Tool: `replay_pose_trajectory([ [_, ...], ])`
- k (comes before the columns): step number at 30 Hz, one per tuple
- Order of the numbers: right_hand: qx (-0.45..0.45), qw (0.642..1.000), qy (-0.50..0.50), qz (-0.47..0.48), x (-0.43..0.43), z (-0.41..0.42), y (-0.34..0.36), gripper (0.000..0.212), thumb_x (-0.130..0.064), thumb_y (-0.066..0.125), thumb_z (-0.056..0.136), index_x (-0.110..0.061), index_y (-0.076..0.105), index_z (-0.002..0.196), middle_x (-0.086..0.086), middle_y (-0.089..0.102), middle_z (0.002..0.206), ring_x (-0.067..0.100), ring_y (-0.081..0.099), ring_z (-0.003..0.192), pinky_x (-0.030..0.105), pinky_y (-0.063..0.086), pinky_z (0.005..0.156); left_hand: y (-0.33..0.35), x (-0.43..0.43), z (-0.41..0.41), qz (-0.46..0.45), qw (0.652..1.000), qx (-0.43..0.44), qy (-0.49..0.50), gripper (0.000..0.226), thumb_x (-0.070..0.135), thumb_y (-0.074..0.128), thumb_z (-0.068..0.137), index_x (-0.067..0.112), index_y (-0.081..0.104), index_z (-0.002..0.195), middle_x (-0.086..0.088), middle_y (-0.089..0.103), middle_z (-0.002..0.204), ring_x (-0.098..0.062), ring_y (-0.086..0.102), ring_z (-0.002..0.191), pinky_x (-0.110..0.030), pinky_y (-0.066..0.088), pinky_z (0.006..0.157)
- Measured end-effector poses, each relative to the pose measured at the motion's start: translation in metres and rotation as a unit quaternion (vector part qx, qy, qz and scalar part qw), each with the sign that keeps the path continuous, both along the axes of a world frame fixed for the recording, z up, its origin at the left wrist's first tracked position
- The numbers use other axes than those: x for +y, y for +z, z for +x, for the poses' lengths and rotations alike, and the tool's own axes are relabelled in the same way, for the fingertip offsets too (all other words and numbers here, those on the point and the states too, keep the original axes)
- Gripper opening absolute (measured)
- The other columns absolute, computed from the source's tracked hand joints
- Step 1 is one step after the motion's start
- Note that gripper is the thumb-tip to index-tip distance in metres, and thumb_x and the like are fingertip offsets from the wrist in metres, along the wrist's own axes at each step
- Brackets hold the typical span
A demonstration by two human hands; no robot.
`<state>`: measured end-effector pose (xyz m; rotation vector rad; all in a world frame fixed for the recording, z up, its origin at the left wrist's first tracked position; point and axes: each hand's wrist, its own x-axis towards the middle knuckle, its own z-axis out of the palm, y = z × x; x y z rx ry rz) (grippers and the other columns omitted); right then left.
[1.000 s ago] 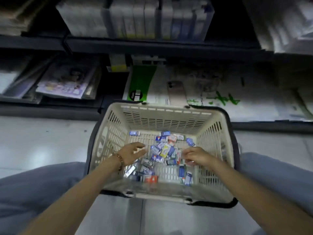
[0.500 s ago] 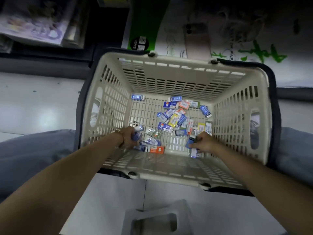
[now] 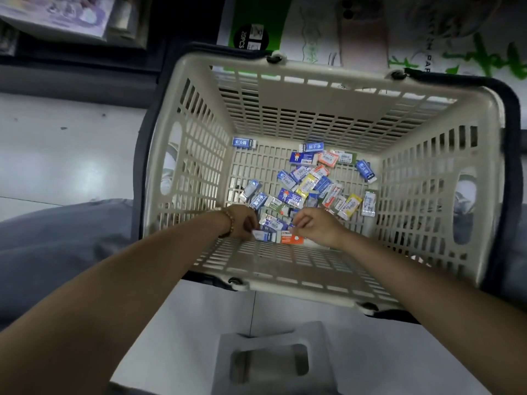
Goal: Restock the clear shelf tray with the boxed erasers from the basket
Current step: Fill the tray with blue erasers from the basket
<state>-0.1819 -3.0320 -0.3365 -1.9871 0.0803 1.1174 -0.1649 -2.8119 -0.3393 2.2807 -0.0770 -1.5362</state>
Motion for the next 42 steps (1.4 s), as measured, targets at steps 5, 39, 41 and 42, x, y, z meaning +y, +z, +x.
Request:
replay_pose_trajectory([
  [5,-0.004,1.0,-0.019,0.006,0.0,0.002,0.0,0.016,-0.015,0.068,0.085,-0.005,0.064,0.097,0.001,0.061,0.078,0.011,0.058,0.072,0.015,0.044,0.062,-0.002,-0.008,-0.005,-0.032,0.999,0.0,0.024,0.026,0.011,0.074,0.076,0.006,0.061,0.099,-0.015,0.063,0.11,-0.029,0.059,0.106,-0.041,0.047,0.097],
  [39,-0.081,0.93,-0.316,0.167,0.052,0.087,0.065,0.038,-0.021,0.073,0.08,-0.012,0.046,0.105,0.003,0.066,0.092,0.002,0.06,0.059,0.017,0.049,0.057,0.135,0.007,0.054,-0.405,0.61,-0.057,0.679,0.015,0.02,0.049,0.096,0.008,0.057,0.09,-0.003,0.069,0.071,-0.018,0.07,0.07,-0.028,0.058,0.06],
  [41,-0.058,0.924,-0.312,0.214,0.041,0.094,0.101,0.044,-0.02,0.071,0.082,-0.01,0.049,0.119,-0.002,0.067,0.093,0.003,0.059,0.06,0.02,0.049,0.056,0.143,0.002,0.055,-0.399,0.635,-0.066,0.658,0.011,0.018,0.052,0.094,0.01,0.057,0.09,-0.001,0.07,0.07,-0.017,0.07,0.064,-0.025,0.056,0.056],
  [42,-0.047,0.925,-0.299,0.231,0.035,0.094,0.119,0.049,-0.019,0.069,0.083,-0.011,0.048,0.127,-0.004,0.067,0.097,0.002,0.058,0.061,0.019,0.048,0.053,0.149,0.001,0.056,-0.399,0.649,-0.066,0.644,0.008,0.017,0.053,0.094,0.011,0.057,0.09,-0.001,0.07,0.073,-0.017,0.07,0.063,-0.025,0.056,0.055],
])
